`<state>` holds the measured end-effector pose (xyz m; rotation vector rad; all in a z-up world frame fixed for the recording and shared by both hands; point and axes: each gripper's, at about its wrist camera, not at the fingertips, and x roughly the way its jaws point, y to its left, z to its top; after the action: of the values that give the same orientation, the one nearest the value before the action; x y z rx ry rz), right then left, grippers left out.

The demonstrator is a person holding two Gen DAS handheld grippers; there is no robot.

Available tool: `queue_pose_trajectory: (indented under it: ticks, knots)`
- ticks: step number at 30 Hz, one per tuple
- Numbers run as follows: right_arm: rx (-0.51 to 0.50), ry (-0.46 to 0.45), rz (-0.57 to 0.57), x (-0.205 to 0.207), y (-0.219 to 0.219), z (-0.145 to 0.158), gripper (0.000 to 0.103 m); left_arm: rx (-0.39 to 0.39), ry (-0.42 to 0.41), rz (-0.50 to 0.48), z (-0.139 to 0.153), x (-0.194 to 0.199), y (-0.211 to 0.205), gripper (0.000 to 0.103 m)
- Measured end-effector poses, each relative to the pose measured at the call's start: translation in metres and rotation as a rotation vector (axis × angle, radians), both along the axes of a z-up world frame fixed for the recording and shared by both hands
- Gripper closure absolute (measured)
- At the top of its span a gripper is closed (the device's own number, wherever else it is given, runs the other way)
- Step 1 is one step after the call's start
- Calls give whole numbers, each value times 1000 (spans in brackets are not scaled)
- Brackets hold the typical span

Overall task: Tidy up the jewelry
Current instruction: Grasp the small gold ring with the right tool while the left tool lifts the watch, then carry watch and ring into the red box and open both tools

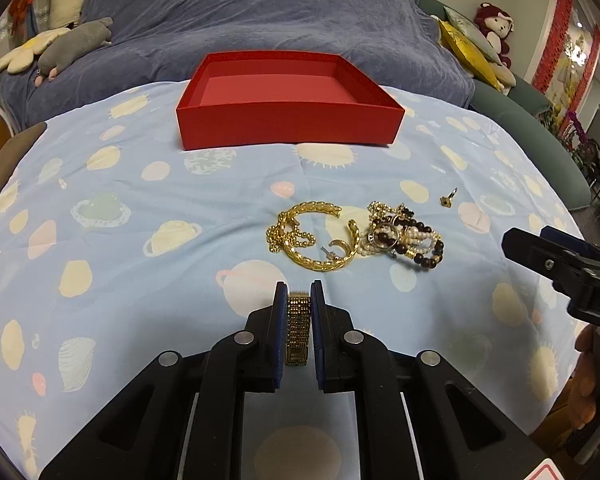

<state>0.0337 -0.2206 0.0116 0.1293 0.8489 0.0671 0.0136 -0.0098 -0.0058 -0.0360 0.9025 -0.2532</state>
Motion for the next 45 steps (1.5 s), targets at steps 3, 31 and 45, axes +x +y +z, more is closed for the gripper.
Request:
queue_pose_trajectory:
  ticks: [3, 31, 45]
  knots:
    - [-9, -2, -23, 16, -4, -2, 6, -30, -15, 4, 11, 0, 2, 94]
    - [17, 67, -49, 80, -1, -33, 100, -134, -40, 116, 40, 10, 55, 94]
    - [114, -70, 29, 62, 0, 32, 102, -160, -105, 133, 73, 13, 65, 94]
